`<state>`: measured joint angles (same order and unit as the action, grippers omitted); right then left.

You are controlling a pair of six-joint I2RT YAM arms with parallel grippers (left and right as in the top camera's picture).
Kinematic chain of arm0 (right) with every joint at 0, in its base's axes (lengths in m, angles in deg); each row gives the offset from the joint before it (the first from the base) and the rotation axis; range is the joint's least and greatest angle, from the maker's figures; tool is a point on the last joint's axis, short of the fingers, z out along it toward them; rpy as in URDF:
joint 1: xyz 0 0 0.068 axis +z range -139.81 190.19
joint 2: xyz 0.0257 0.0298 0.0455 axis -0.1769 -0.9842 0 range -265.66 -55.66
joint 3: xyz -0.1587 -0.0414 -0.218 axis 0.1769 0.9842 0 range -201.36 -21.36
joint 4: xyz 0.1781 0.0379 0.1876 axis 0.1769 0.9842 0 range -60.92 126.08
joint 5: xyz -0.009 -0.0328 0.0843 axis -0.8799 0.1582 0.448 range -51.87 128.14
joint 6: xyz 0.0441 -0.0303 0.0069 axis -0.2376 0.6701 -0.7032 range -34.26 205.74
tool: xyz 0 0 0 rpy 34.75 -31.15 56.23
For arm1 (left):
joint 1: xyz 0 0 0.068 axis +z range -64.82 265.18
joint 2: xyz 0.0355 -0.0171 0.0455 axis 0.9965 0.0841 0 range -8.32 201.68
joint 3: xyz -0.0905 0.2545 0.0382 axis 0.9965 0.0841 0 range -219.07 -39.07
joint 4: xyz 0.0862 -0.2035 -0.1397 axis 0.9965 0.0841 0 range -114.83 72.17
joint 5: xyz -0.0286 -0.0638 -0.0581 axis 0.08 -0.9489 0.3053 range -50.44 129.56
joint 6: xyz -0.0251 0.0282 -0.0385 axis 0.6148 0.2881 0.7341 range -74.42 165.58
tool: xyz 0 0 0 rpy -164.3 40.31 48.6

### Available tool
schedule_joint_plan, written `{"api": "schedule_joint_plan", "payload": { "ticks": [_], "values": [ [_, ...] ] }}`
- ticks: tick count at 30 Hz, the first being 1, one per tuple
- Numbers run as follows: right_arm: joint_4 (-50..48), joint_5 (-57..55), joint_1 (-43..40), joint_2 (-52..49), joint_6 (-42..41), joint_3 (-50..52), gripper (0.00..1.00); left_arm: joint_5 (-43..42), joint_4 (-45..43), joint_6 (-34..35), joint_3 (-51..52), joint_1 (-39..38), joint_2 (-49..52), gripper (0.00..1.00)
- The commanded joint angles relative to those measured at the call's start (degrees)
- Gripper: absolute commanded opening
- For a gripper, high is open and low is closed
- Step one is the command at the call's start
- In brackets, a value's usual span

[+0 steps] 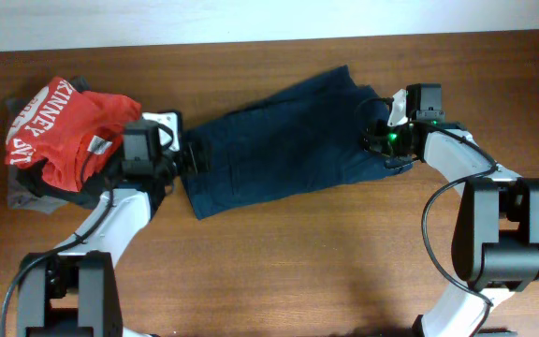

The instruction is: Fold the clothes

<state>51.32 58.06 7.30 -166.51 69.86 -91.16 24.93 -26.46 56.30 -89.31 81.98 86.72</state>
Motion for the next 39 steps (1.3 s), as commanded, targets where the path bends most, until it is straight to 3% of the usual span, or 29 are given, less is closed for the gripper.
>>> {"api": "schedule_joint_plan", "payload": {
  "ticks": [1,7,10,12,15,20,25,29,39],
  "values": [
    [0.63,-1.16,0.26,-0.44,0.63,-0.50,0.48,-0.59,-2.78,0.28,-1.79,1.97,0.07,0.84],
    [1.40,-1.14,0.26,-0.44,0.63,-0.50,0.50,-2.12,-7.15,-0.22,-1.79,2.14,4.68,0.84],
    [1.86,-1.14,0.26,-0.44,0.63,-0.50,0.50,-3.72,-11.67,-1.18,-2.05,2.25,8.87,0.77],
    [2.49,-1.14,0.26,-0.44,0.63,-0.50,0.50,-3.65,-13.46,-1.44,-2.36,2.27,10.69,0.65],
    [3.78,-1.14,0.26,-0.44,0.63,-0.50,0.50,-4.79,-14.60,-1.42,-2.51,2.25,11.78,0.35],
    [4.15,-1.14,0.26,-0.44,0.63,-0.50,0.49,-10.10,-14.03,-1.42,-3.39,3.04,10.75,0.00],
    [5.07,-1.18,0.26,-0.44,0.63,-0.50,0.49,-8.85,-6.62,-1.44,-4.09,3.17,3.43,0.01],
    [5.05,-1.53,0.26,-0.44,0.63,-0.50,0.50,0.74,4.52,-1.46,-4.09,3.17,-1.88,0.00],
    [5.07,-2.64,0.26,-0.44,0.63,-0.50,0.50,14.47,14.43,-2.71,-4.09,3.17,-1.60,0.02]
  ]
}}
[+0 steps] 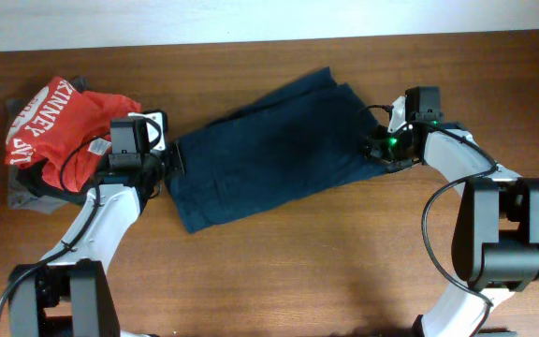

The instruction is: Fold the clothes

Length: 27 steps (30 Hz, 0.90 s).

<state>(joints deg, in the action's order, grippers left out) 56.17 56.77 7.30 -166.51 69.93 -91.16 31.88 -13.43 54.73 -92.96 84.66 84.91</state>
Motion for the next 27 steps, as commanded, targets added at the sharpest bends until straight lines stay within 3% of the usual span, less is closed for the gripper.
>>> {"api": "schedule_joint_plan", "payload": {
  "ticks": [1,3,4,5,7,9,11,13,14,15,16,17,24,27],
  "values": [
    [0.22,-1.36,0.26,-0.44,0.57,-0.50,0.50,8.17,1.81,-1.14,-0.44,0.48,0.46,0.02],
    [0.24,-1.38,0.26,-0.44,0.57,-0.50,0.50,8.85,2.71,-1.14,-0.44,0.48,1.14,0.14],
    [0.24,-1.38,0.26,-0.44,0.57,-0.50,0.50,8.83,3.08,-1.11,-0.44,0.48,1.33,0.37],
    [0.28,-1.36,0.26,-0.44,0.57,-0.50,0.50,8.83,3.28,-1.14,-0.44,0.48,1.33,0.47],
    [0.42,-1.36,0.26,-0.44,0.57,-0.50,0.50,8.79,3.61,-1.09,-0.57,0.48,0.90,0.50],
    [0.46,-1.36,0.26,-0.44,0.57,-0.50,0.51,7.80,4.28,-1.11,-1.55,0.48,-0.66,0.61],
    [0.46,-1.31,0.26,-0.44,0.55,-0.50,0.50,5.64,5.90,-1.11,-3.50,0.46,-4.22,0.62],
    [0.48,-1.27,0.26,-0.44,0.57,-0.50,0.50,4.15,6.25,-1.11,-4.50,0.42,-6.97,0.58],
    [0.37,-1.25,0.26,-0.44,0.57,-0.50,0.41,1.77,5.60,-1.11,-4.74,0.31,-8.98,0.43],
    [0.11,-1.11,0.26,-0.44,0.57,-0.50,0.31,-0.13,5.16,-1.11,-4.72,-0.11,-9.97,0.20],
    [-0.52,-0.83,0.26,-0.44,0.57,-0.50,0.21,-0.24,5.31,-1.14,-4.63,-0.72,-9.79,0.10],
    [-1.33,0.17,0.31,-0.44,0.59,-0.50,0.18,-0.09,5.35,-1.16,-4.28,-1.36,-8.79,0.02],
    [-3.96,-0.37,2.21,-2.38,0.39,-0.50,0.19,-3.54,2.08,-1.14,-3.91,-2.27,8.22,0.00],
    [-1.66,-7.41,2.16,-4.50,-1.90,-0.50,0.19,-1.68,2.54,-1.09,-3.91,-2.14,12.90,0.01]
  ]
}}
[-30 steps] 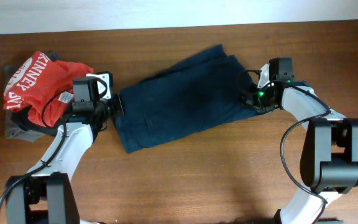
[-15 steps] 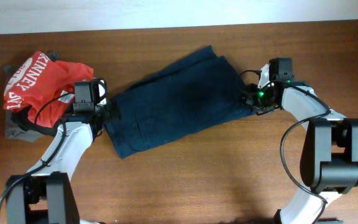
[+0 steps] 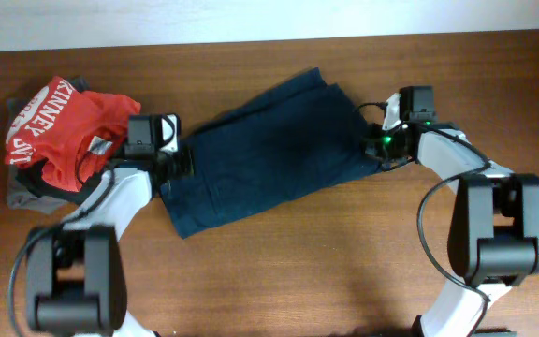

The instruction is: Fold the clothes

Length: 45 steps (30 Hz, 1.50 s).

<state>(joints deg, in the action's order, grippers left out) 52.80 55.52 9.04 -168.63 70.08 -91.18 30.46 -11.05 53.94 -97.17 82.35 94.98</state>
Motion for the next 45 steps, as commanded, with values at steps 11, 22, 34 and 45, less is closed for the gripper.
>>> {"api": "schedule_joint_plan", "payload": {
  "ticks": [11,22,34,45],
  "values": [
    [20.81,-21.73,-6.99,-5.18,-17.92,-0.48,0.04,2.78,-0.02,-0.83,0.24,0.31,3.19,0.12],
    [27.04,-14.95,-9.64,7.19,-13.29,-0.48,0.13,-18.73,-8.28,-2.25,-4.02,-0.81,3.17,0.37],
    [7.98,5.11,-7.96,15.98,-2.58,-0.48,0.22,-9.16,13.07,-8.44,-7.98,-10.08,-2.58,0.22],
    [-10.64,5.35,-2.45,-2.97,-9.16,-0.48,0.05,-0.94,18.25,-8.41,1.66,-11.65,-2.01,0.19]
  ]
}}
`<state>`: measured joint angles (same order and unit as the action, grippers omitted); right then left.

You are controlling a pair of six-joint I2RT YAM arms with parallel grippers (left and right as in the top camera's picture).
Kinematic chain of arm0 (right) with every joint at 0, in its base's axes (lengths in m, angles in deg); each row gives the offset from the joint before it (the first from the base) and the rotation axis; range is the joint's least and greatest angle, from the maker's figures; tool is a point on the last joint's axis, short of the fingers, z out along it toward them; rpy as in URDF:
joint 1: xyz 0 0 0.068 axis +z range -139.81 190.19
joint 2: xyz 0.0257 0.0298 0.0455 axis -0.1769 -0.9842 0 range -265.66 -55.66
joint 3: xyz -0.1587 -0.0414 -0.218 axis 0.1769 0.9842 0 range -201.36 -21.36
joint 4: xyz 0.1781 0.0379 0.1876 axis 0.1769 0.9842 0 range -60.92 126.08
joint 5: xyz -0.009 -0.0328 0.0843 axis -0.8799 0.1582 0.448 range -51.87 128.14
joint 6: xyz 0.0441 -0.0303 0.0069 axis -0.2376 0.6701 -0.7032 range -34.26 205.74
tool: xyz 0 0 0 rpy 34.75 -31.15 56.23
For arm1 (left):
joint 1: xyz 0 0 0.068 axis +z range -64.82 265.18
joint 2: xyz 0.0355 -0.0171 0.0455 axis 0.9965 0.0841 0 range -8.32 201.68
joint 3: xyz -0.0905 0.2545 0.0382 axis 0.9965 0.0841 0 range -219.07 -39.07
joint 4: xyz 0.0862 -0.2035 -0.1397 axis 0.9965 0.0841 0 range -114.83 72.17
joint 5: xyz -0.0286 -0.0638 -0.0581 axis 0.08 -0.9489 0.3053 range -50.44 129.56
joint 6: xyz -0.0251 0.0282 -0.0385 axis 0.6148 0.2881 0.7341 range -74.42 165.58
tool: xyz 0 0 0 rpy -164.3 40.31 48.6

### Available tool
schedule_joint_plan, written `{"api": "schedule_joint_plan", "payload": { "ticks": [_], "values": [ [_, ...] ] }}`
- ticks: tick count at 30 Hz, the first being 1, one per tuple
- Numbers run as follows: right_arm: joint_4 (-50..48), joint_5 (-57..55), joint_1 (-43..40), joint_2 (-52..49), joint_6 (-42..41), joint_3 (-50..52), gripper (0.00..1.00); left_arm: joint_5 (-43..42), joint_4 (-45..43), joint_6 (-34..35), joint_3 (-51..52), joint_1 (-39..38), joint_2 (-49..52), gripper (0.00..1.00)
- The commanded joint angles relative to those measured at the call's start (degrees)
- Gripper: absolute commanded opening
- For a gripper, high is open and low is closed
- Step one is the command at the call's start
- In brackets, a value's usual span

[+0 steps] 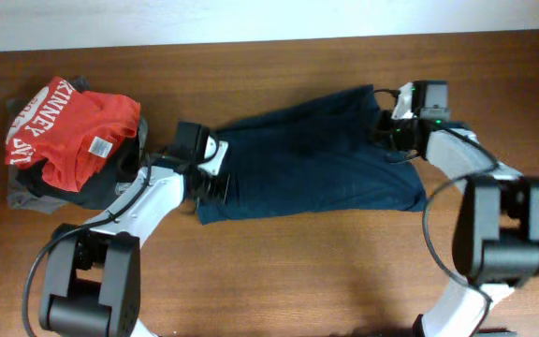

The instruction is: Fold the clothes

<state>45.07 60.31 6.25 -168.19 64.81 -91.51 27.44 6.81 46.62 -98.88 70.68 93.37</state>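
Observation:
A navy blue garment (312, 159) lies spread nearly level across the middle of the wooden table. My left gripper (211, 176) sits at its left edge, its fingers on the cloth and apparently shut on it. At the garment's upper right corner, my right gripper (388, 126) is pressed into the fabric and looks shut on that corner. The cloth stretches between the two grippers, and its lower right corner (417, 198) reaches past the right arm.
A pile of clothes sits at the far left, with a red shirt with white lettering (64, 131) on top of dark and grey garments (26, 192). The table's back edge (269, 39) meets a white wall.
The garment has turned from a slant to nearly level and shifted right. My left gripper moved right and toward the front edge. My right gripper moved slightly right and back.
At first the garment lay slanted between both grippers, which were at its left edge and upper right corner. Then it sat further left, close to the clothes pile, with both grippers still at its ends. Now it lies level and further right.

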Motion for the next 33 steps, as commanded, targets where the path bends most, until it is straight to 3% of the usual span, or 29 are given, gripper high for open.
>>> {"api": "schedule_joint_plan", "payload": {
  "ticks": [1,6,11,15,17,22,27,28,29,31,33],
  "values": [
    [-4.59,0.50,0.35,-4.63,-4.63,-0.15,0.04,2.10,0.50,-1.07,4.37,0.02,-0.39,0.19],
    [-13.35,-10.54,-0.70,-13.51,-17.94,-0.15,0.05,2.56,3.13,-1.05,6.43,0.02,-0.39,0.19],
    [-17.55,-8.44,-3.30,-18.18,-20.26,-0.15,0.04,6.21,7.17,-1.05,6.43,0.02,-0.42,0.18],
    [-20.41,-2.86,-5.53,-17.51,-15.39,-0.17,0.05,9.16,9.09,-1.07,6.43,0.02,-0.42,0.17],
    [-22.73,6.47,-7.48,-16.31,-10.93,-0.17,0.14,8.72,7.72,-0.98,6.36,0.02,-0.50,0.17],
    [-21.35,23.87,-11.65,-10.69,-6.47,-0.17,0.30,3.93,6.71,-0.61,1.90,0.02,-2.14,0.37],
    [-13.27,29.73,-13.27,-0.44,-1.27,-0.17,0.35,-0.13,10.97,-0.63,-5.95,0.02,-6.47,0.42],
    [-9.97,29.68,-13.20,3.08,1.03,-0.17,0.36,-0.09,12.74,-0.66,-7.78,0.04,-7.93,0.46],
    [-8.26,29.68,-13.11,5.07,2.14,-0.17,0.36,-0.09,13.66,-0.63,-8.68,0.15,-8.81,0.60],
    [-3.56,28.30,-12.72,10.45,2.78,-0.17,0.37,-0.07,16.35,-0.63,-10.40,1.11,-11.19,0.99],
    [-0.13,26.75,-12.13,14.14,4.00,-0.17,0.37,0.39,18.40,0.31,-10.54,2.99,-12.72,0.99]
  ]
}}
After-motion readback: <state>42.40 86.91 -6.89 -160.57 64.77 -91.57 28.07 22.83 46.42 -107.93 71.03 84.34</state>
